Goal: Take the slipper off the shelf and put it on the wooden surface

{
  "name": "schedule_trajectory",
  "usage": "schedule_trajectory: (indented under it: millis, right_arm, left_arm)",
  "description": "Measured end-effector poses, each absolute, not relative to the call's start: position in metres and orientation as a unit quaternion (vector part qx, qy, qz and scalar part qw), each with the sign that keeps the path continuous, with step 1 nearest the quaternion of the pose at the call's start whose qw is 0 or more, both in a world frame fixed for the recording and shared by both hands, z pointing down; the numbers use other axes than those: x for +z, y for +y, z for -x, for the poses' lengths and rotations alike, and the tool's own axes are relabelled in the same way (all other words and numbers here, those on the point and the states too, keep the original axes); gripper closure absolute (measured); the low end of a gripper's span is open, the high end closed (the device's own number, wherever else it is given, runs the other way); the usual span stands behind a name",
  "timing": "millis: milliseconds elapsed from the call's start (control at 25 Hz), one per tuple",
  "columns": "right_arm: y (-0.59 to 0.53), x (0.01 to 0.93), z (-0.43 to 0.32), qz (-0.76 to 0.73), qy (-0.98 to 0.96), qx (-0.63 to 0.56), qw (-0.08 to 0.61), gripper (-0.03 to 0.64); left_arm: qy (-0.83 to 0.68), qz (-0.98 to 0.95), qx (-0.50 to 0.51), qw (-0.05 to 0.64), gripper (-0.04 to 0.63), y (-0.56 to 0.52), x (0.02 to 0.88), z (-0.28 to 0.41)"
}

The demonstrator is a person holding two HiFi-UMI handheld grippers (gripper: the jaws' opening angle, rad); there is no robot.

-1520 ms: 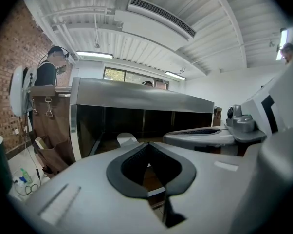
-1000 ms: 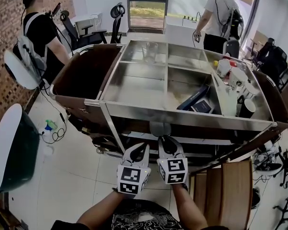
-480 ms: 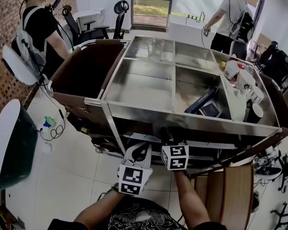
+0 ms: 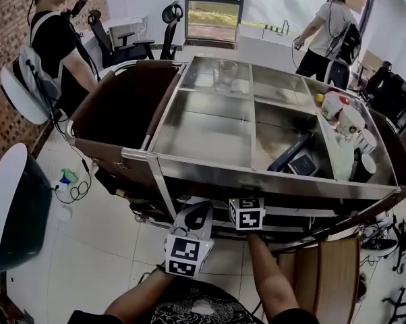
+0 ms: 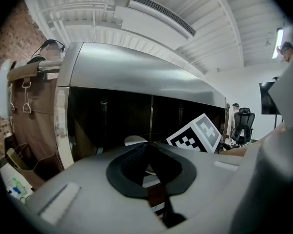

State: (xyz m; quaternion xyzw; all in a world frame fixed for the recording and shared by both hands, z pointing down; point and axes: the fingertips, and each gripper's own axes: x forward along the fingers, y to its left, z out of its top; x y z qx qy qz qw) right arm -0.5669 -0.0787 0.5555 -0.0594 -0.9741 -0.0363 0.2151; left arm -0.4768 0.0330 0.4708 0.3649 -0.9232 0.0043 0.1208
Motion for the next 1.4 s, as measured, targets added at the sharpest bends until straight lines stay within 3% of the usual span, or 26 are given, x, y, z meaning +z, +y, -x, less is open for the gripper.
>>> schedule_trajectory:
  millis: [520,680,1400]
  right_arm:
    - [-0.087,0.592,0.584,0.043,-0.952,-0.071,0.296,0.525]
    - [-0.089,0.589,0.582,0.048,-0.950,-0.080,0.298,0.600]
    - [-0.055,0.541,0.516,0.058,-0.960,-0.045,0.272,0.607]
  left_arm:
    - [-0.920,-0.369,0.001,0.128,0.589,0.031,0.480,0.485]
    - [-0.921,-0.368,0.001,0.131,0.589,0.031,0.481,0.482]
    - [-0.917,-0.374,0.020,0.139,0.589,0.028,0.477,0.457]
